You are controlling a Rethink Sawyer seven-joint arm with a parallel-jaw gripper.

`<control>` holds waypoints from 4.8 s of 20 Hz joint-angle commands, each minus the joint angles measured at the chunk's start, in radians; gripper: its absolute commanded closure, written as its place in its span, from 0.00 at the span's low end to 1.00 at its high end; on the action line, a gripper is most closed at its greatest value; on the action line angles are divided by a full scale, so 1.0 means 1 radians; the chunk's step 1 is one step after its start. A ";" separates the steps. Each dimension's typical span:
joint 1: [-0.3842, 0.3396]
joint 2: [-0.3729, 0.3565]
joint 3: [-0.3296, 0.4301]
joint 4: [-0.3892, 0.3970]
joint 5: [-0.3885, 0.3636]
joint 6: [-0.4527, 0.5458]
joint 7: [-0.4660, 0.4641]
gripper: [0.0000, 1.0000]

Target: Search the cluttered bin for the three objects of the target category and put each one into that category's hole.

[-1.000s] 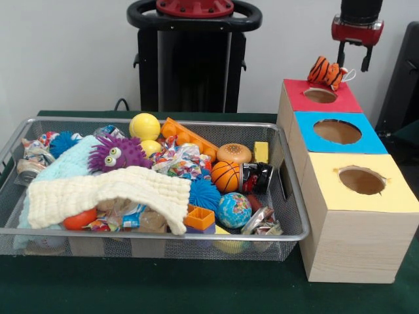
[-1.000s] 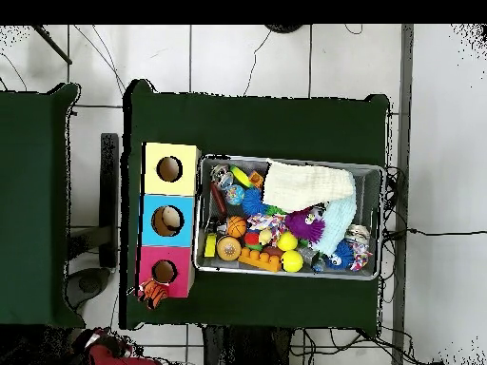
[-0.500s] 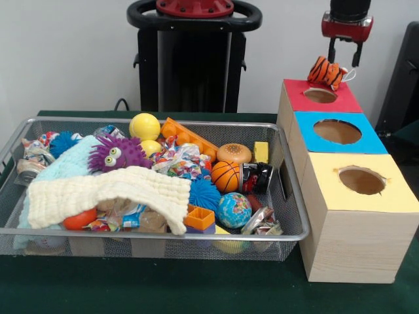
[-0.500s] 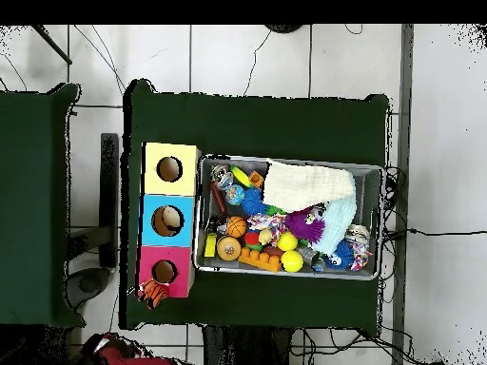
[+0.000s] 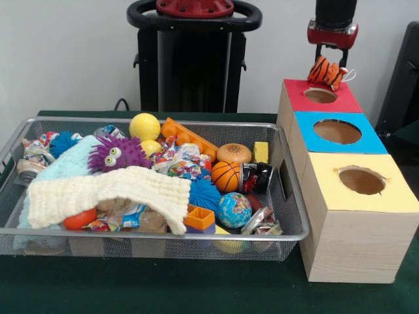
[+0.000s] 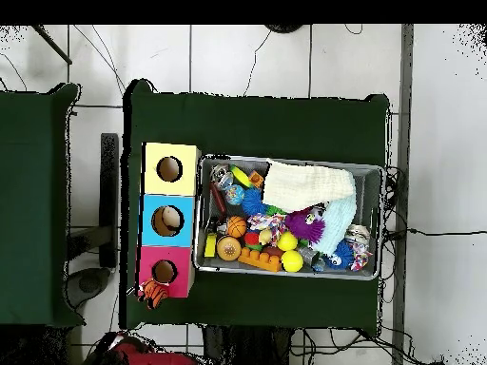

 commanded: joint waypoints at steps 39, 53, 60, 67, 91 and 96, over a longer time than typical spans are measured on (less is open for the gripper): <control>0.036 0.065 -0.056 -0.187 0.016 -0.030 0.129 0.00; 0.022 0.065 -0.085 -0.223 -0.001 0.009 0.097 0.00; 0.018 0.042 -0.087 -0.227 -0.004 0.040 0.090 0.00; 0.030 0.034 -0.097 -0.236 0.004 0.059 0.090 0.00; 0.025 0.042 -0.124 -0.276 -0.020 0.070 0.074 0.00; 0.056 0.002 -0.170 -0.301 -0.004 0.164 0.061 0.00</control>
